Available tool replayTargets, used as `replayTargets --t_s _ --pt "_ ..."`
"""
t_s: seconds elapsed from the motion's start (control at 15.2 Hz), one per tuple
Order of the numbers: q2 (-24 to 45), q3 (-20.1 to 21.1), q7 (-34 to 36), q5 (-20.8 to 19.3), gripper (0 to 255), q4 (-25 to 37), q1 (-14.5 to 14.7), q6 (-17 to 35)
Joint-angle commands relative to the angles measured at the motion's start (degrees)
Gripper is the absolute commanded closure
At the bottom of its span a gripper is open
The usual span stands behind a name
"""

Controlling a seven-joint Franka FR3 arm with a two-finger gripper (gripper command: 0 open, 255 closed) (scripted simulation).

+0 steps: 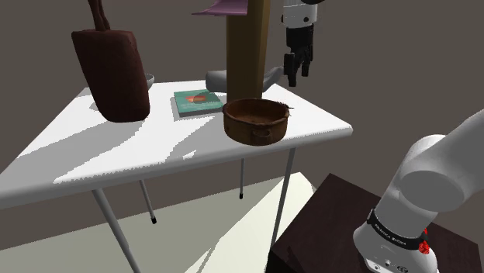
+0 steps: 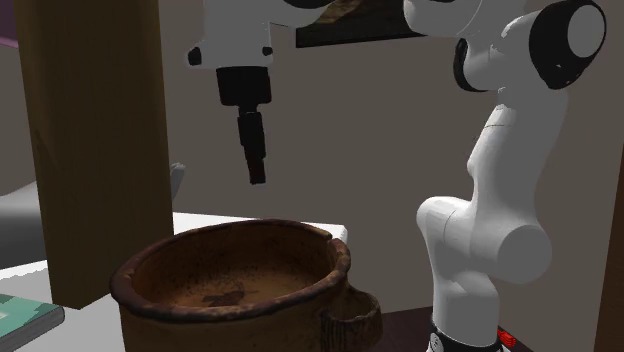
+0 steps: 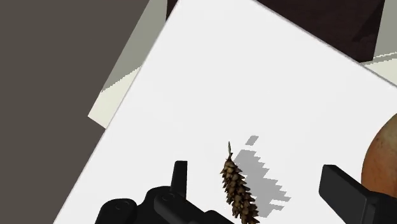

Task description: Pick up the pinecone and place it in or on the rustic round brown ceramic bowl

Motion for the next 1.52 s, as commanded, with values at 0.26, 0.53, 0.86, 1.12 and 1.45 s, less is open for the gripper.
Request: replayTargets --t_s 0.26,0.53,0.86,1.12,1.45 --pt "7.7 0.6 2.3 -2.1 0 3.7 -0.9 0.6" --pt "6.9 0.2 2.3 -2.2 0 -0.1 -1.0 3.7" --pt "6.8 0.2 2.3 -2.2 0 -0.6 -1.1 4.1" --pt "6.8 0.2 2.3 -2.2 255 -0.6 -1.1 4.1" --pt "6.8 0.2 2.3 -2.2 255 -0.6 -1.1 4.1"
